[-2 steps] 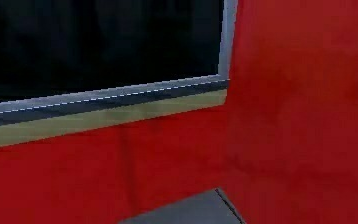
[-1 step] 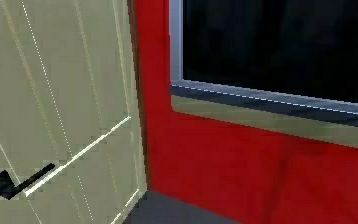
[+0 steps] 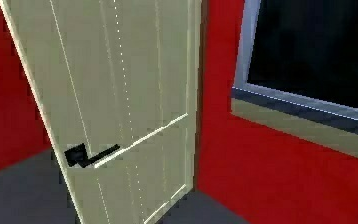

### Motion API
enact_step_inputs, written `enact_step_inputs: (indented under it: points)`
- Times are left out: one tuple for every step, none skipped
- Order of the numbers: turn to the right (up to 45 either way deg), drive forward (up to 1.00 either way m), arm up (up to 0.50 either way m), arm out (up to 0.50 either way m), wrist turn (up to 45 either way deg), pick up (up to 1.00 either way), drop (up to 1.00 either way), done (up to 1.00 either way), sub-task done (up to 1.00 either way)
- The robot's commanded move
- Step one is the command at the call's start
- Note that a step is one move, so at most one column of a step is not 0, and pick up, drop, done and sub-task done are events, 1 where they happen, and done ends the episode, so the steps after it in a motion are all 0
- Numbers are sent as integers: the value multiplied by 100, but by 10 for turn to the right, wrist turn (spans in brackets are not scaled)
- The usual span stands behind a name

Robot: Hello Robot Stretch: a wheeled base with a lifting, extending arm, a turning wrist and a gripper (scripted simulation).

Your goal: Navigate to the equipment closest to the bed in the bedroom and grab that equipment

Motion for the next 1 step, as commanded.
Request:
enact_step_inputs:
  points:
    - [0, 25, 0, 0, 0, 0, 0, 0, 0]
